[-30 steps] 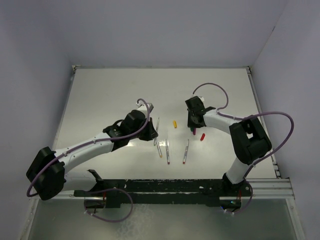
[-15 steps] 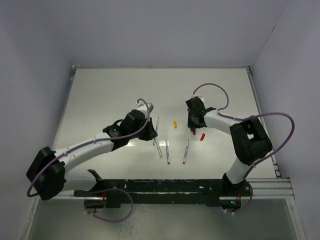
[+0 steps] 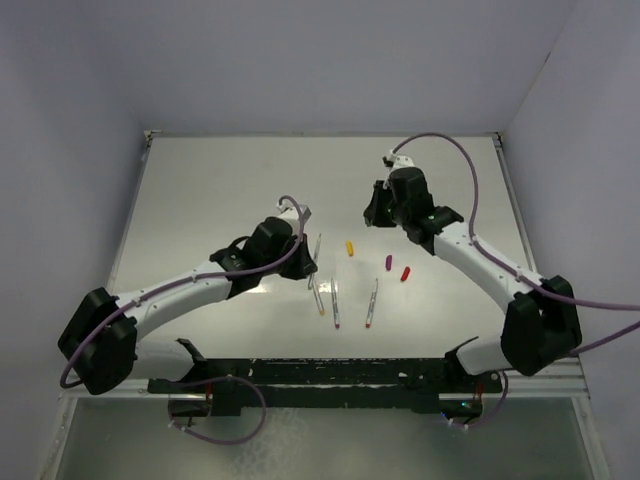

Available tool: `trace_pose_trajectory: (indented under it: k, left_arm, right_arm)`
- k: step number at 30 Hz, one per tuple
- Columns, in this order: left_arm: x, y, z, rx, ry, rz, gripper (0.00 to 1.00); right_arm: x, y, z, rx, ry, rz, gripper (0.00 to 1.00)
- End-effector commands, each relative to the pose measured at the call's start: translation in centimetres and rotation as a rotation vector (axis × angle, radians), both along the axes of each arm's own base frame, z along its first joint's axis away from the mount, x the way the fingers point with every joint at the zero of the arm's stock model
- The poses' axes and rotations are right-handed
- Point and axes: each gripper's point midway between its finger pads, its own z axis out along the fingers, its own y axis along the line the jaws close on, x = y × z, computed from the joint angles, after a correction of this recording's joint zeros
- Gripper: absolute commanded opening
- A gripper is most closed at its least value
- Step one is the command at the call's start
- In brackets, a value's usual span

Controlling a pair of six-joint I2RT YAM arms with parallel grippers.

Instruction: Insert the pens into the pen caps

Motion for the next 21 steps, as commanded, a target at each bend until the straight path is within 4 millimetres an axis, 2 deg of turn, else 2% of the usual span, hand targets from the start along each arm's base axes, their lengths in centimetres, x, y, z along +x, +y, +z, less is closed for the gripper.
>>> trace_pose_trajectory:
  k: [1,9,14,21]
  left_arm:
    - [1.7,-2.6,4.7,-0.117,-0.134,-0.077,0.00]
    - [1.0,-6.1,10.9,-0.327,-0.276,-0.244,0.00]
    - [0.5,-7.7,14.7,-0.475,-0.333,-0.301,0.00]
    - [0.1,-8.9,16.9,-0.611,-0.316,-0.321,0.00]
  right_arm:
    - [1.2,1.8,8.7,0.134,-0.239,0.064,0.00]
    - [-0.5,2.3,17.3,0.335,-0.495,0.099,0.00]
    - [-1.6,1.4,20.0,0.436,-0.603,0.061,0.00]
    - [-2.9,0.5,23.1,0.509,-0.733,0.046,0.00]
